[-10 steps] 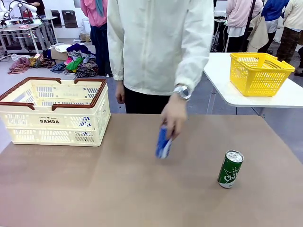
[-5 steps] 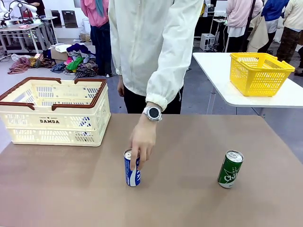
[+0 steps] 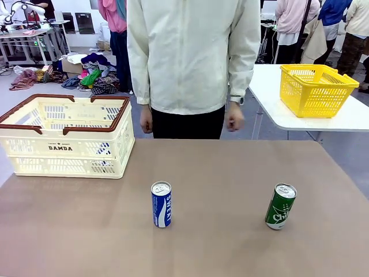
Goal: Place the drinks into the Shopping basket.
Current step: Pick up one drink and place it into the Shopping basket.
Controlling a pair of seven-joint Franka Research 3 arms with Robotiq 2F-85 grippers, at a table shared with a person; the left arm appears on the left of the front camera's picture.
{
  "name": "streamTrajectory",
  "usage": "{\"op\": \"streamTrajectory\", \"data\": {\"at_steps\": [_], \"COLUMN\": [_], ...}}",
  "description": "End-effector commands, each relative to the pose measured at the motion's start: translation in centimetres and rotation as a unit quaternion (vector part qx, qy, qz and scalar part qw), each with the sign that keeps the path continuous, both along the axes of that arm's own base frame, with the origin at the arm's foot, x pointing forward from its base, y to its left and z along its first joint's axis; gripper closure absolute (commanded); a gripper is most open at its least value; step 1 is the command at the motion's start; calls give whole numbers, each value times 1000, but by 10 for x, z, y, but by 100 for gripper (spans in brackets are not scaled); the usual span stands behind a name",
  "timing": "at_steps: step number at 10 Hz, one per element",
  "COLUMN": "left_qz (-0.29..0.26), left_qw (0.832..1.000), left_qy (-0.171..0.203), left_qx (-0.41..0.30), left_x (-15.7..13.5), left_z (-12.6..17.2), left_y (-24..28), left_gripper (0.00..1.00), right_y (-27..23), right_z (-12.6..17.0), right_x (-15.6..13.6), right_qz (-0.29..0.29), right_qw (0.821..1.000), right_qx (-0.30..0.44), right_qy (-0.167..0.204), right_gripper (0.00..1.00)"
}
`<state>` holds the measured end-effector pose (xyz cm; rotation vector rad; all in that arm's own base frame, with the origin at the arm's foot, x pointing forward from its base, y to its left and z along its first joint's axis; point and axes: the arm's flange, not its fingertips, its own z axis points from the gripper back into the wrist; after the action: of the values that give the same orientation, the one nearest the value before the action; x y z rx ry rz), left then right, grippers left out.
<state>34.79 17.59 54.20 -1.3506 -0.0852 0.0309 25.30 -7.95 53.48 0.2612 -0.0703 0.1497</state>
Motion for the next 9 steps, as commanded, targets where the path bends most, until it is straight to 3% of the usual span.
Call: {"op": "streamTrajectory", "data": {"at_steps": [1,5,7,9], "left_qz": [6,6,6,6], "left_qw": [1000,1000,1000,1000], "left_qy": [1,1,1,1], "left_qx": [-6,-6,-6,-6], "left_x": [0,0,0,0], "left_z": [2,2,2,2], "left_y": [-1,-1,-1,-1], "left_gripper": [0,0,0,0], "right_y": [81,173,195,210], "right_z": [-26,-68,-96,-120], "right_x": [13,21,18,12], "right_qz": [59,142,125,96], "right_qw": [997,983,982,987], "right_qx": [-49,-112,-141,-122], "right_qy": [18,18,-4,-32], "right_gripper": [0,0,0,0]}}
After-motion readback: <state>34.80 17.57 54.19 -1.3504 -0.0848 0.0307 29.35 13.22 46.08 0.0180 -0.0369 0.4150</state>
